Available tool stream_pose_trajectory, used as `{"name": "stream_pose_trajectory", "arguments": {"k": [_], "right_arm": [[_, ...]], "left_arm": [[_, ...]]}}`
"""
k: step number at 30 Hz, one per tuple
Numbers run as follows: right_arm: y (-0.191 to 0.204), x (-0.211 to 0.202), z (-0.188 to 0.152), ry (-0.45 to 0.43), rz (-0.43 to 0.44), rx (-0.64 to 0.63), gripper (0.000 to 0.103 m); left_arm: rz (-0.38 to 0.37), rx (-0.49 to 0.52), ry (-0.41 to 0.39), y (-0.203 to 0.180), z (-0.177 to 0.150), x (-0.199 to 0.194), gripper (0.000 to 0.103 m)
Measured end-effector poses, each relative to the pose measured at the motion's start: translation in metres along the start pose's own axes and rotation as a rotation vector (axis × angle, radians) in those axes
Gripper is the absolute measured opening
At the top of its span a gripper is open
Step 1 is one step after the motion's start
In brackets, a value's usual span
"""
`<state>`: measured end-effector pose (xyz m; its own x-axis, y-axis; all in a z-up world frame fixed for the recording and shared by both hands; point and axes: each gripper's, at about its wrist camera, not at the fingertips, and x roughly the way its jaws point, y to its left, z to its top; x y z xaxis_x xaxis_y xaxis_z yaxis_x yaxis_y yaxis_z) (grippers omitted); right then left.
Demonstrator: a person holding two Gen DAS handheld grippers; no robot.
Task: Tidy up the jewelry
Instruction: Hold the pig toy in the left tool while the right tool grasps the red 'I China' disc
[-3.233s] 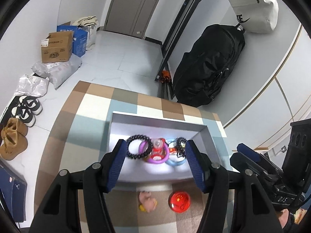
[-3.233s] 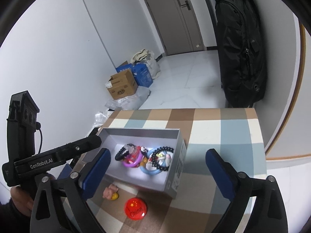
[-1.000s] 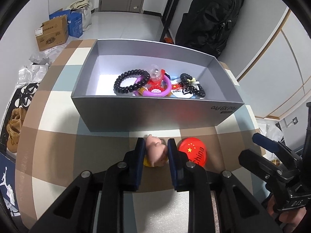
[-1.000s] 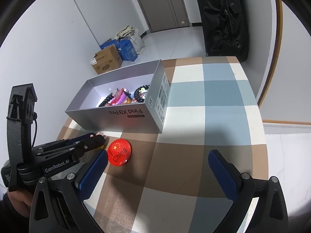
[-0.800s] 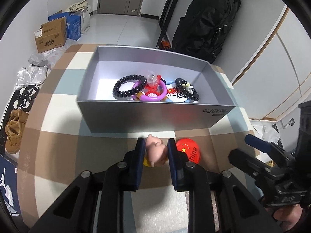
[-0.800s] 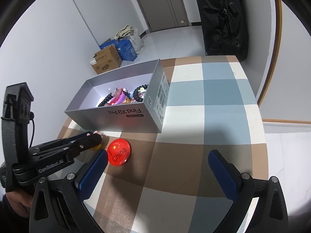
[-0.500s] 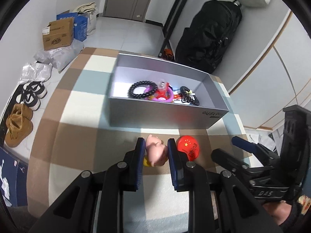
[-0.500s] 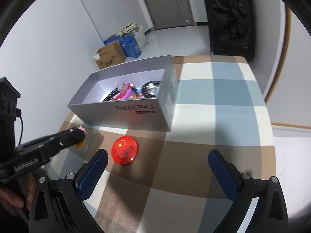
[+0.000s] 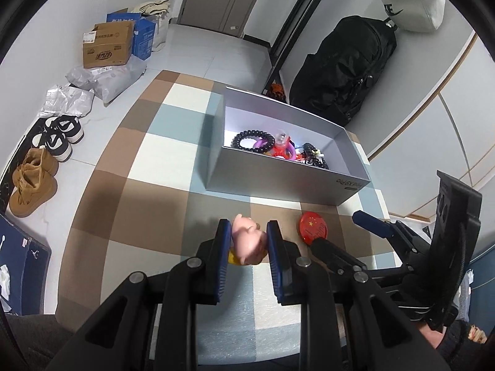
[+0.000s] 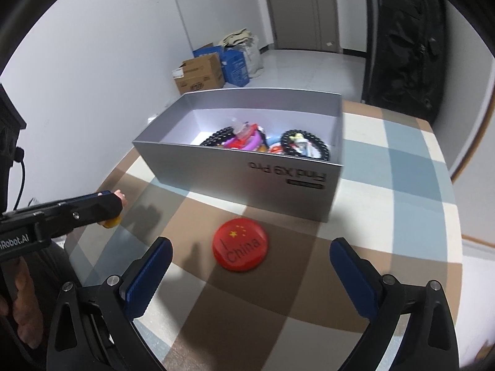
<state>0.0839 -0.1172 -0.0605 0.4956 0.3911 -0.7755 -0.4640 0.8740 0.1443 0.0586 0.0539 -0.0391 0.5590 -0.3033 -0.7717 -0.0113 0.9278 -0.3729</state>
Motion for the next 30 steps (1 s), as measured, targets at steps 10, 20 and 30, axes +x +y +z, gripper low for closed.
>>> {"name": "stream_pose_trajectory", "arguments": {"k": [10,20,30], "right_arm": [[0.016,0.021,0.000,0.047,-0.048,-0.099,0.067],[0.028,0.023,-0.007,0.038,-0.051,-0.167,0.042],[0.021,0.018,-0.003,0.039,0.015,-0.107,0.042]], "left_arm": [[0.009,-0.052,-0.015,0.017,-0.001,-0.005,0.018],[0.009,-0.038,-0.010,0.015,-0.001,-0.003,0.018],[0.013,-0.035,-0.014,0.015,-0.001,-0.005,0.018]]}}
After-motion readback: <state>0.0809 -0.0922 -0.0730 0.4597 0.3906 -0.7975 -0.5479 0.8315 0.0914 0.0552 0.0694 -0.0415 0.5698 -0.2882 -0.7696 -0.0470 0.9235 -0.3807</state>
